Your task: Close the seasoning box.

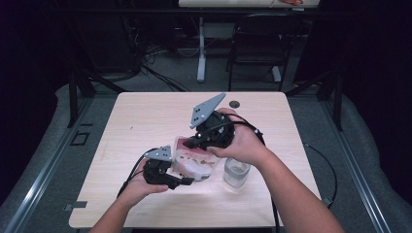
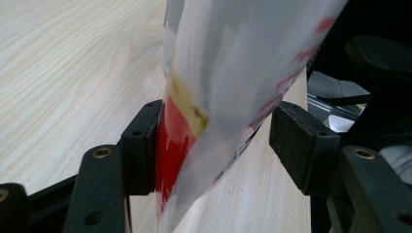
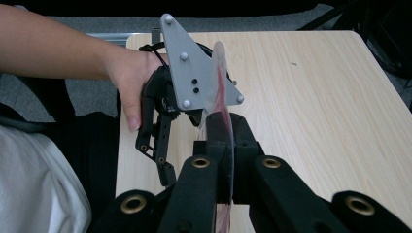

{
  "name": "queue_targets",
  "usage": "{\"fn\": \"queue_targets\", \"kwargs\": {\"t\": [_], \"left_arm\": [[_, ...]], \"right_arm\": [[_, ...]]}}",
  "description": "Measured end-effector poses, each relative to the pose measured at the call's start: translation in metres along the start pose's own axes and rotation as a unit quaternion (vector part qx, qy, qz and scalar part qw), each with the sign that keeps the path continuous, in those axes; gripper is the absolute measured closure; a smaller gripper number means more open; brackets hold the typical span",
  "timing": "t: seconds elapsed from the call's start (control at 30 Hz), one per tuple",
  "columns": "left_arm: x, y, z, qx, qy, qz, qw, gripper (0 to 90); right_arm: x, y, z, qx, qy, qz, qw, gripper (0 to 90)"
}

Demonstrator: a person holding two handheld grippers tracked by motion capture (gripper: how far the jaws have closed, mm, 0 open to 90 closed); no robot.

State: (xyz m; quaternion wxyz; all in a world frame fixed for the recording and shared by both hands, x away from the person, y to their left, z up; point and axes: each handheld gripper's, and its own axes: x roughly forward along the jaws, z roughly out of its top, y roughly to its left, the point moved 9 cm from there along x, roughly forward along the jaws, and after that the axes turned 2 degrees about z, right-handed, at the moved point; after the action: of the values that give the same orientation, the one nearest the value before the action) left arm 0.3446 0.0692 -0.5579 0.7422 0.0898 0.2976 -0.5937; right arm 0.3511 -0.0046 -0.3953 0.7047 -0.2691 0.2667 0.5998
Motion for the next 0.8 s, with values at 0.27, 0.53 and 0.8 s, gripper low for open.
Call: {"fn": "queue_targets", "kwargs": {"t": [0.27, 0.53, 0.8], "left_arm": [[-0.0006, 0.001, -0.002, -0.003, -0.011, -0.005, 0.9999, 42.2], [-0.0034, 0.0017, -0.0037, -0.008, -0.004, -0.004, 1.0, 50.2], [-0.0067, 0.0005, -0.0063, -0.012, 0.004, -0.008, 0.9999, 59.2]], "right_arm": [[-0.0004, 0.0021, 0.0017, -0.002, -0.004, 0.0, 1.0, 90.0], [0.0008, 0.0021, 0.0018, -0.002, -0.006, 0.003, 1.0, 90.0], [0.0018, 0.0027, 0.0014, -0.002, -0.005, 0.009, 0.9999, 90.0]]}}
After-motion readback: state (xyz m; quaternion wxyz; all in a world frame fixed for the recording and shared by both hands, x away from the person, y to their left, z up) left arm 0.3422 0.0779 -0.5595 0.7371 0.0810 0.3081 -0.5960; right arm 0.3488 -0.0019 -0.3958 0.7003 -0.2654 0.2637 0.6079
